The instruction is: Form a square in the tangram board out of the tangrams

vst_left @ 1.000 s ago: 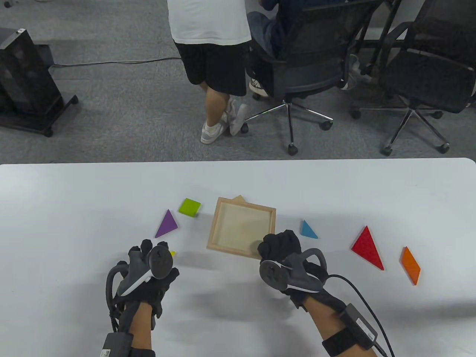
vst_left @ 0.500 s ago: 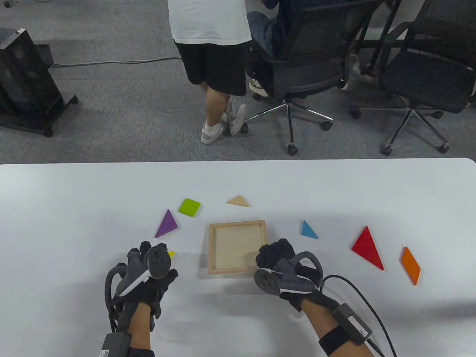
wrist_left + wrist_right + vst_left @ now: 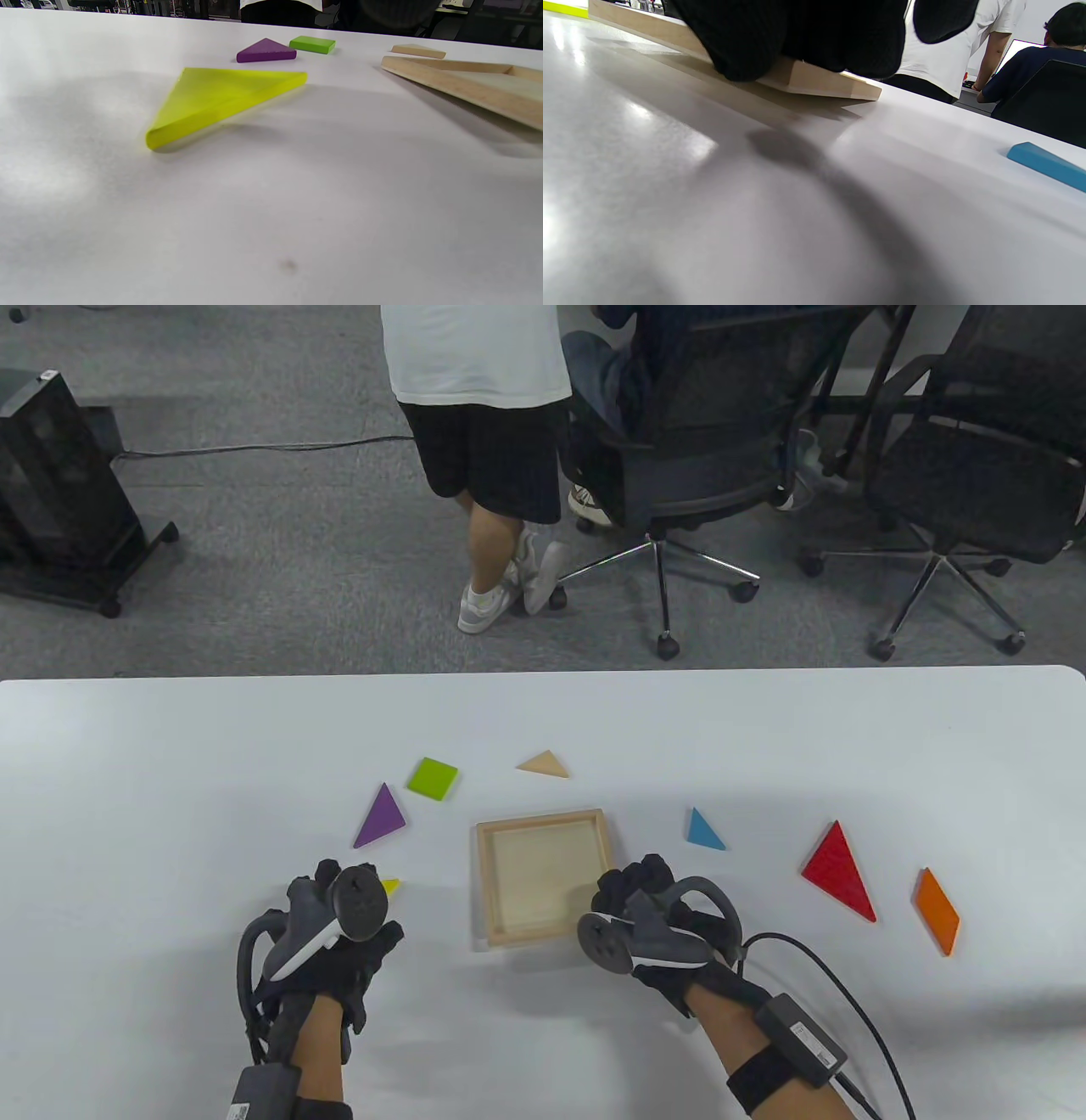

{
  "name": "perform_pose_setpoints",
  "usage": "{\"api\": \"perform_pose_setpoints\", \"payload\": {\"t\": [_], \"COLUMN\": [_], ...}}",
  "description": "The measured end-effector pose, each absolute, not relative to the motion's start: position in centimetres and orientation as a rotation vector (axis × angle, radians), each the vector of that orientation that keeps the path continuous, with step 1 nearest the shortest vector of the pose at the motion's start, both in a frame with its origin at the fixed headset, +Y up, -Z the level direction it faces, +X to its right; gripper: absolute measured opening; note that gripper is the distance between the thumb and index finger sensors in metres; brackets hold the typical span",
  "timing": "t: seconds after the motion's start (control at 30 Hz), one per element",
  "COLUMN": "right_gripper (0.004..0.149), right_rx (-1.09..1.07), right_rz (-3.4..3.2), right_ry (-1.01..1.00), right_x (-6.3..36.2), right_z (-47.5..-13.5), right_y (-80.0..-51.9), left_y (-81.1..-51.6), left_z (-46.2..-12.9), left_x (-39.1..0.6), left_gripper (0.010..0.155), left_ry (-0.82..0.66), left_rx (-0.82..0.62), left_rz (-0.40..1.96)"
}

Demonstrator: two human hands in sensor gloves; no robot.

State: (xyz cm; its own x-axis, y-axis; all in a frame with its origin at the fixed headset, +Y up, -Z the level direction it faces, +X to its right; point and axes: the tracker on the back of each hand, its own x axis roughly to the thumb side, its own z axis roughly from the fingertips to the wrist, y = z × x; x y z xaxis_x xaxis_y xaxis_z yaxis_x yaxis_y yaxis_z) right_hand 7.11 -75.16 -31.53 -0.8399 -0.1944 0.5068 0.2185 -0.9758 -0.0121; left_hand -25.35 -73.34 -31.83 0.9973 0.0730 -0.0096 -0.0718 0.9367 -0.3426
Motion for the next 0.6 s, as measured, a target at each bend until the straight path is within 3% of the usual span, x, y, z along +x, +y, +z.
{"api": "perform_pose_setpoints", "payload": {"t": [0.6], "right_gripper": [0.045], "right_rx": [-0.727], "right_rz": [-2.791], "right_ry": [-0.16], "right_x": [6.6], "right_z": [-31.88], "right_y": [-75.75], "left_y": [-73.47], "left_z": [-32.15], "left_x": [-25.8], "left_gripper": [0.081], "left_ry": [0.011], "left_rx": [-0.354], "left_rz": [0.066]}}
